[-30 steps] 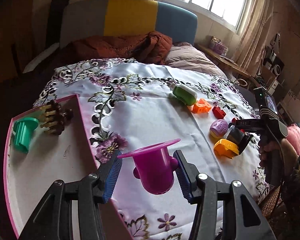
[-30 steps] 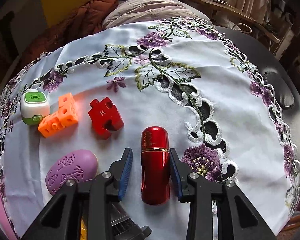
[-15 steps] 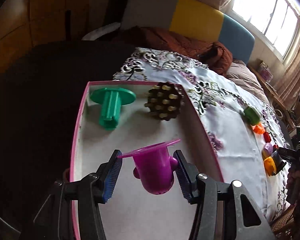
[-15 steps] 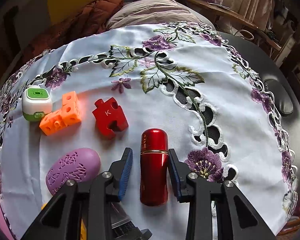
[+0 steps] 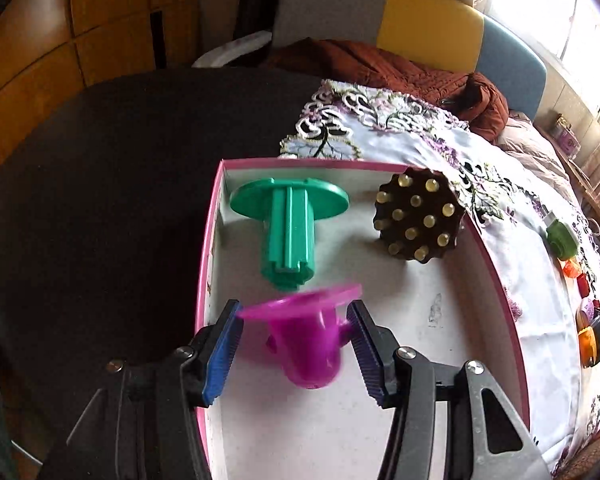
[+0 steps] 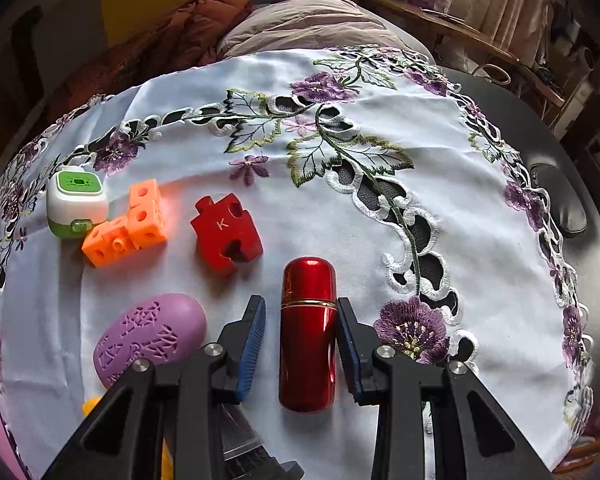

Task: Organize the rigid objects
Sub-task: 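Carry the magenta cup with the left tool into the tray while the right tool grasps the red lipstick tube, then carry the red lipstick tube with the right tool into the tray and release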

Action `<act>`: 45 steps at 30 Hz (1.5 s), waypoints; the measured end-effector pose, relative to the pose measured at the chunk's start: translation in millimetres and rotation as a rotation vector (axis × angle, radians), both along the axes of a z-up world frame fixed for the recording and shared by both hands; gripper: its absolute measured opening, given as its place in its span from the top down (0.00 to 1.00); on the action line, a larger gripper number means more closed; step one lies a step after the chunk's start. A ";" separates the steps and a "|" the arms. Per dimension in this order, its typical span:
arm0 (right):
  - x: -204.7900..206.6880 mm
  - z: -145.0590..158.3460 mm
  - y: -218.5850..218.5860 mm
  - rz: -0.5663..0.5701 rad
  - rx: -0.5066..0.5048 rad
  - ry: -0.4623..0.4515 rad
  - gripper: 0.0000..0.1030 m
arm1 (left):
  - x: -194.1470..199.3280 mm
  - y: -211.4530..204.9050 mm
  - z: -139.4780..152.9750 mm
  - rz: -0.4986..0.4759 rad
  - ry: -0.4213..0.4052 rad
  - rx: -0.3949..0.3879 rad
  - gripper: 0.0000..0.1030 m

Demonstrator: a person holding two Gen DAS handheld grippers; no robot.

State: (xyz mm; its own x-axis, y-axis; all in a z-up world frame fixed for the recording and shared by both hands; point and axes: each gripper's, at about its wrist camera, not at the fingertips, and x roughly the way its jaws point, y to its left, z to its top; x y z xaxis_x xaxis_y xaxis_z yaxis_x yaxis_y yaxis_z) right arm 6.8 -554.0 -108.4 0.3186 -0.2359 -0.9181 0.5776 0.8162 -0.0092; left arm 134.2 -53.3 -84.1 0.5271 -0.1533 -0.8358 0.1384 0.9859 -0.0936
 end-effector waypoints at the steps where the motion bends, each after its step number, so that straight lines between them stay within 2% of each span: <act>1: -0.1 0.1 0.2 0.000 0.001 0.000 0.65 | -2.1 0.1 1.8 0.004 -0.007 0.001 0.43; 3: 0.1 0.2 0.4 0.000 -0.001 0.000 0.65 | -7.3 0.7 5.5 0.003 -0.019 -0.003 0.38; 13: 0.2 0.8 2.0 0.003 -0.005 0.000 0.68 | -30.1 3.4 22.2 0.050 -0.051 -0.013 0.38; 17: 2.0 1.5 5.6 0.018 -0.013 -0.002 0.74 | -39.7 0.1 30.4 0.039 -0.075 -0.016 0.38; 26: 1.6 2.2 5.4 0.016 -0.012 -0.007 0.75 | -56.4 -3.6 41.8 0.014 -0.098 -0.030 0.38; 32: -0.4 7.2 2.6 -0.011 -0.047 -0.017 0.75 | -62.8 -2.6 42.8 0.012 -0.095 -0.038 0.38; 39: -4.8 26.4 4.5 -0.021 -0.090 -0.101 0.75 | -71.3 1.4 39.4 0.012 -0.088 -0.036 0.38; 45: -2.3 56.3 29.5 0.050 -0.115 -0.220 0.75 | -73.7 11.5 37.9 0.030 -0.086 -0.032 0.38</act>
